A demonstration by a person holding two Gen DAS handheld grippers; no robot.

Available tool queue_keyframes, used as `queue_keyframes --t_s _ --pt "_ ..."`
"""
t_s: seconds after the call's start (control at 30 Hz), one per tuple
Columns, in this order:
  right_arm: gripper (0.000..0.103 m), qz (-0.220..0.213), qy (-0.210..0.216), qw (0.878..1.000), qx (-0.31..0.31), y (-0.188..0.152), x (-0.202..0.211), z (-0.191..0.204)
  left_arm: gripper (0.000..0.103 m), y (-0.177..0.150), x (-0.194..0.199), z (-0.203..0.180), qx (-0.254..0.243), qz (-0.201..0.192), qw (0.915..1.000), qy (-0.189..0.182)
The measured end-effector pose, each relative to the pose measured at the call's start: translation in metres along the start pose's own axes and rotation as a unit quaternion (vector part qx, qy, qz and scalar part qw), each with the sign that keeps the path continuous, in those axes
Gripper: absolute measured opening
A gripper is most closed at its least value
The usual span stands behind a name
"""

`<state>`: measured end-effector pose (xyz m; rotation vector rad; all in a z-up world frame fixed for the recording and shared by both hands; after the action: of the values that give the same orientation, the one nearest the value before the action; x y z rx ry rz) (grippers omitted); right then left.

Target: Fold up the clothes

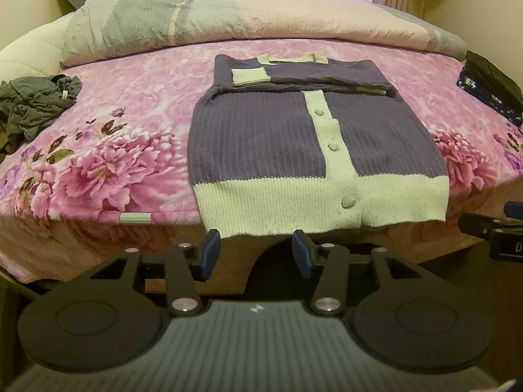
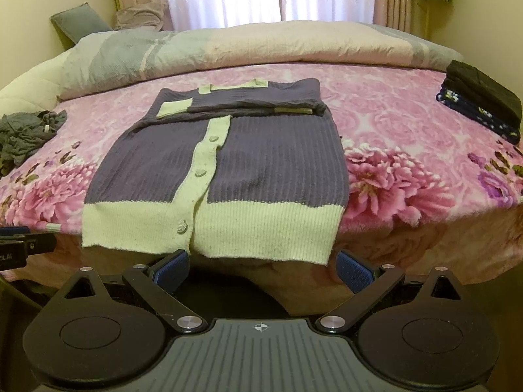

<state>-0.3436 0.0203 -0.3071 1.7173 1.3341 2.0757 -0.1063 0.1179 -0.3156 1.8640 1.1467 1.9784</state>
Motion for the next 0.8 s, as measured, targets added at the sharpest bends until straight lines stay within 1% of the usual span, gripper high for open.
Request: queue_keyframes --t_s 0.37,0.6,0.73,0.8 --pt "0.099 0.012 0.0 1.0 0.005 0.006 -0.012 -0.001 0.045 0.002 -0.018 0.005 0.007 0.023 0.9997 0.0" --pt "0.099 0.024 -0.003 1.0 -0.002 0.012 -0.027 -0.006 0.045 0.007 -0.036 0.01 0.014 0.037 0.9992 -0.003" --pt "0.099 0.018 0.0 1.0 -0.02 0.014 -0.037 -0.021 0.045 0.015 -0.048 0.024 0.04 0.034 0.9984 -0.02" --pt "0.099 0.004 0.005 0.999 -0.043 0.014 -0.041 -0.034 0.045 0.021 -0.055 0.036 0.064 0.032 0.9969 -0.032"
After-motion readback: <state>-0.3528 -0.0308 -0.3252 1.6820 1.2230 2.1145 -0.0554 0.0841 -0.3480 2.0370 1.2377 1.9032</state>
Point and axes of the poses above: each gripper's, at about its wrist camera, not at the fingertips, and x roughly against the way its jaws point, z to its left, y to its top, the point moved 1 cm from there along -x, roughly the way its jaws point, and after that the axes turned 10 degrees about x, right-handed, at the moved point
